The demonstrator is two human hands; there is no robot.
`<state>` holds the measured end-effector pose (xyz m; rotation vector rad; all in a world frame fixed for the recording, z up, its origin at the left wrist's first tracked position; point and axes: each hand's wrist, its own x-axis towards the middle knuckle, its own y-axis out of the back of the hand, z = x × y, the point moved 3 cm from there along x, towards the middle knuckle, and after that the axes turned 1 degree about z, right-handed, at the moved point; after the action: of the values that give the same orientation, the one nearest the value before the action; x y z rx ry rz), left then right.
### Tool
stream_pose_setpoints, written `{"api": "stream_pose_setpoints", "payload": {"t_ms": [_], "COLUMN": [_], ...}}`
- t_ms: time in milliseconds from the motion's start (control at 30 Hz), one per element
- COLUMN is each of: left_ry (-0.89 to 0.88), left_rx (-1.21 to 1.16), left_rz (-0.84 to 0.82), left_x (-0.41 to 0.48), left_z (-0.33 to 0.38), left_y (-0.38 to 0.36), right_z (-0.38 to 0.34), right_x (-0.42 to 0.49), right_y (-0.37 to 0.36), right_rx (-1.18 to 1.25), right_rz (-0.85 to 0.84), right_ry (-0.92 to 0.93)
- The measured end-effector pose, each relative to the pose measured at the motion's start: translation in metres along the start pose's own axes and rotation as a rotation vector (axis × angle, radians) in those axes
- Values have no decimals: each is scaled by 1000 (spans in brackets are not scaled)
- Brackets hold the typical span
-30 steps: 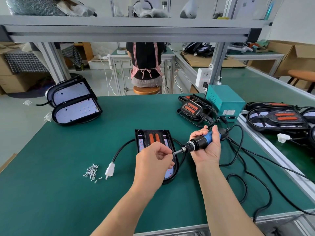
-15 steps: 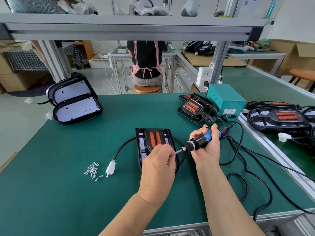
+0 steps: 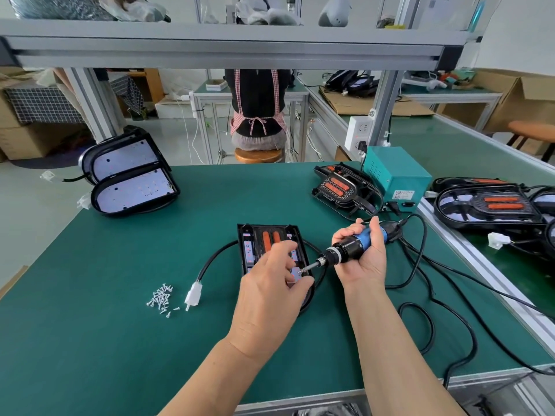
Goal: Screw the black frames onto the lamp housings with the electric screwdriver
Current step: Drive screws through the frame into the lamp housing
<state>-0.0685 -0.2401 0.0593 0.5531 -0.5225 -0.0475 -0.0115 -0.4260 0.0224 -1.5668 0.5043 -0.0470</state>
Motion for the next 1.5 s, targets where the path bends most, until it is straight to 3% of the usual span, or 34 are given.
{"api": "stream_pose_setpoints", "payload": {"t_ms": [67,133,200,300,400,500,600,1000,1500], "left_ry": [8,157,387,596,758,731,739,794,778], "left_rx": [25,62,115,209,-157,-318,-373,-383,-354], "left_rz": [135,227,152,-94,-199,-293,-265,-276,-244], "left_x": [5,14,23,29,34,37,38,39,39], "left_z": [-4,-20,-39,-56,-65,-65,-66,-70,-65], "left_y": [14,29,36,29,20,15,12,8,10], "right_z": [0,0,1,2,2,4,11,70,82], "right_x": [0,0,0,0,-2,-10,-21,-42,-44], "right_y": [0,1,2,2,-2,-12,-34,-97,-92], "right_rx": [5,-14,-44,-51,-86,-167,-271,-908,-986], "right_rz": [-4,-6,-2,-9,-27,-75,-157,-351,-396], "right_ry": [-6,2,14,9,18,50,90,402,383]}}
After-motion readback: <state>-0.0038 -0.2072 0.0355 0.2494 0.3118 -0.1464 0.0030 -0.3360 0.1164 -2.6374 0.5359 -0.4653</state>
